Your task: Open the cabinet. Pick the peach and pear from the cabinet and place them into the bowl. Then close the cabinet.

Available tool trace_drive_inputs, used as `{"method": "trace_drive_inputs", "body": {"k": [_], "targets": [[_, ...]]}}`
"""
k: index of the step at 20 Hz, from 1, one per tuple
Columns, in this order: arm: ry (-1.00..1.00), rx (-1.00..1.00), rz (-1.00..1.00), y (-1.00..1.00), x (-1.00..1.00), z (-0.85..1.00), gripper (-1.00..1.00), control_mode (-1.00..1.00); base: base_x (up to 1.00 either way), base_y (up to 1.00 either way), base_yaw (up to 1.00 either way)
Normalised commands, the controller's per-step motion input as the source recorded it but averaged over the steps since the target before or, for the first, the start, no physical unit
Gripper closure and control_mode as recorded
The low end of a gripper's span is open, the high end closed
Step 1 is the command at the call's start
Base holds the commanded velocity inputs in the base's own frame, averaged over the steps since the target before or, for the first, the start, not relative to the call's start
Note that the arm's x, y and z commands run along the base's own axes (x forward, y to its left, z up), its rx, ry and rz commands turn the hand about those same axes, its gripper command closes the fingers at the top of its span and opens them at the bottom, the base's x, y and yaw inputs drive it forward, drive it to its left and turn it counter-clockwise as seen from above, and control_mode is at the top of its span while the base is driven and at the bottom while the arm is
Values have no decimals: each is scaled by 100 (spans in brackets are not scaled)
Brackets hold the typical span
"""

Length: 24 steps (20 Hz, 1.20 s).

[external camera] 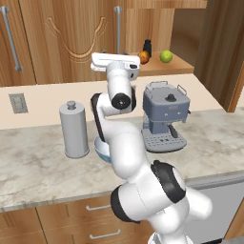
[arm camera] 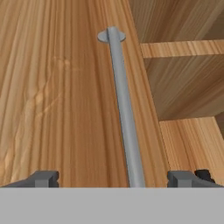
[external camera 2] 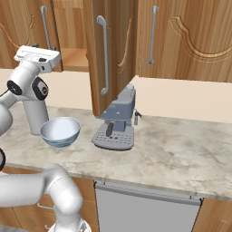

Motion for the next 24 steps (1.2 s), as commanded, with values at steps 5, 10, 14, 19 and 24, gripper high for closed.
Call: {"method": "trace_drive_inputs", "body": {"k": [5, 10, 14, 19, 24], "targets": [[-1, 2, 0, -7, -17, 0, -100, -100, 0, 0, 0], [0, 4, -1, -19, 0, 0, -100, -100, 0, 0, 0], [0, 7, 0, -33, -3, 0, -100, -100, 0, 0, 0], [0, 0, 0, 0, 0, 0, -100, -100, 0, 0, 0], [0, -2, 0, 9, 0, 0, -100, -100, 0, 0, 0]]}}
